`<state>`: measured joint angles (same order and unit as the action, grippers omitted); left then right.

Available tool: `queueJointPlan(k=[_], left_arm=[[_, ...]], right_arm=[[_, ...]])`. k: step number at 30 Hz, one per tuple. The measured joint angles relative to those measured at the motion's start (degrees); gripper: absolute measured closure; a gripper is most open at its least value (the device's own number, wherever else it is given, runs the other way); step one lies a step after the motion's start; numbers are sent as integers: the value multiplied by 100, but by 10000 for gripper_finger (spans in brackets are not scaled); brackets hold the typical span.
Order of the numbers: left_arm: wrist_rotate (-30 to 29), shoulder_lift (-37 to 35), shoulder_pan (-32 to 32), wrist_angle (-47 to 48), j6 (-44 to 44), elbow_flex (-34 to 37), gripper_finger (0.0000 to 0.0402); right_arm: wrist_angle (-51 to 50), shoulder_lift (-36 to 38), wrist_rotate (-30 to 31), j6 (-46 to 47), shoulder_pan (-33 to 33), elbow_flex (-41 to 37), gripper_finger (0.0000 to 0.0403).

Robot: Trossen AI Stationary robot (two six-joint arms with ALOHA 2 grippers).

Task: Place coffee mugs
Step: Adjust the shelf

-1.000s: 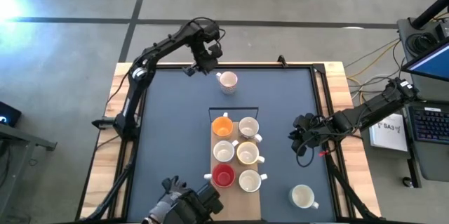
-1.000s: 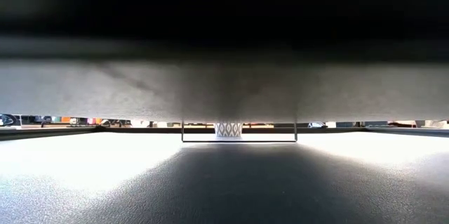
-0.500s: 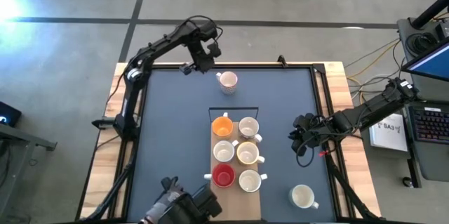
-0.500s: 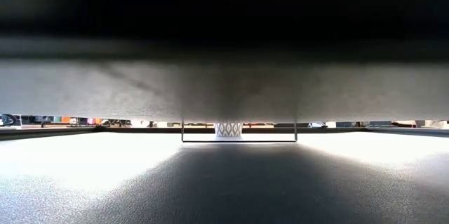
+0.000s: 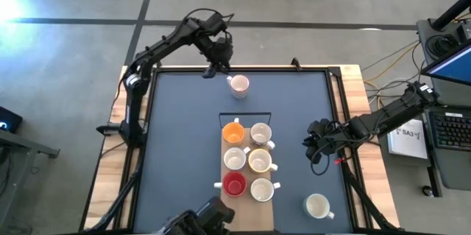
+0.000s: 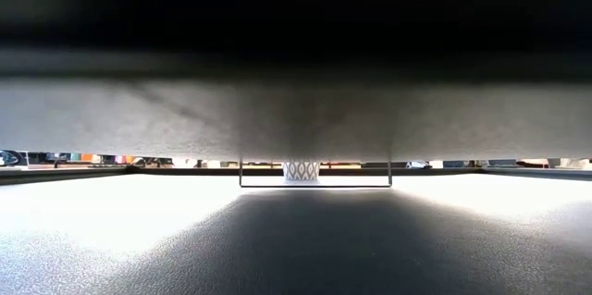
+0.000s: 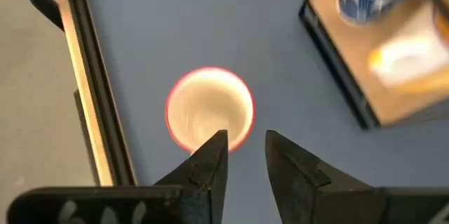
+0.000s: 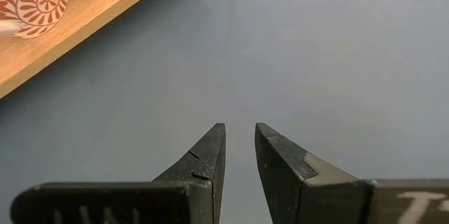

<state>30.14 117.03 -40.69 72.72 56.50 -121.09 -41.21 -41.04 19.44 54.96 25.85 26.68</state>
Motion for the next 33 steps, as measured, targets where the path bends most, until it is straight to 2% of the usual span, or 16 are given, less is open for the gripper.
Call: queueJointPlan(k=[6, 10, 13, 17, 25, 30, 33], left_arm=[[245, 126, 41, -177, -430, 10, 274], [211, 242, 37, -520, -1262, 14, 254], [146, 372, 7, -685, -1940, 14, 251], [-557, 538, 16, -672, -2410, 14, 251], [-844, 664, 2, -707, -3762, 10, 251], [-856, 806, -19, -509, -3906, 6, 253], [-483, 955, -13, -387, -3907, 8, 254]], right_arm=[[0, 0, 0, 0, -1, 1, 335], [-1, 0, 0, 0, 0, 0, 335], [0, 0, 0, 4, 0, 0, 335], [-2, 0, 0, 4, -2, 0, 335], [-1, 0, 0, 0, -1, 0, 335], [-2, 0, 0, 0, 0, 0, 335], [-1, 0, 0, 0, -1, 0, 335]])
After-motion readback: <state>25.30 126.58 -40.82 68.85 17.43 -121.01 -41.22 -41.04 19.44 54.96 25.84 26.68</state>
